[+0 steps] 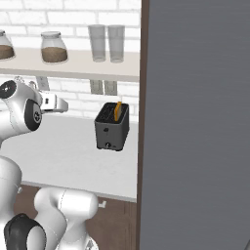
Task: Start the toaster. Once the lever pops up, take the bread to the plate on the dining counter.
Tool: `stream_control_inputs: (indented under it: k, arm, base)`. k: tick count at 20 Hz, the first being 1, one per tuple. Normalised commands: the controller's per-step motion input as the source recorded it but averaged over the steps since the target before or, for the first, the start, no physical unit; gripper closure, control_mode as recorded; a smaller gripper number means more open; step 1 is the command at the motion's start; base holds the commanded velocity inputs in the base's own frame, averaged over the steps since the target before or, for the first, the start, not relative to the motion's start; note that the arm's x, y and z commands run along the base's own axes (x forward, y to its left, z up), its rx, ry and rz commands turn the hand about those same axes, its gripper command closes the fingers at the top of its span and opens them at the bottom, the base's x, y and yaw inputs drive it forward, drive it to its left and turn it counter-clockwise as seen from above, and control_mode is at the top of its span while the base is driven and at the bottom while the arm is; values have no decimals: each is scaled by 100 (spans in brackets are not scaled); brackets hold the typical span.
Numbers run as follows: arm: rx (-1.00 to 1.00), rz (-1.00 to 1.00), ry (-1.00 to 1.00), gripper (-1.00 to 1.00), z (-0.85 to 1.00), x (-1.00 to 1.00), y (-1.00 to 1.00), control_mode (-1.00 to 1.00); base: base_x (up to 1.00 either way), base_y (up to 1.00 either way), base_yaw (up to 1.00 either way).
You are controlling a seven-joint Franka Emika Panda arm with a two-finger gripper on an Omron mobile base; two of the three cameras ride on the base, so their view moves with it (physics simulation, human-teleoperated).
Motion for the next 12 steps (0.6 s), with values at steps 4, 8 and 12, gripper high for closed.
stream_control_inputs:
  k: [4, 8, 12]
  arm:
    - [0, 0, 0, -100, 0, 0, 0, -100]
    - [0, 0, 0, -100, 0, 0, 0, -100]
    - [0, 0, 0, -100, 0, 0, 0, -100]
  base:
    - [0, 0, 0]
    - [0, 0, 0]
    - [0, 0, 0]
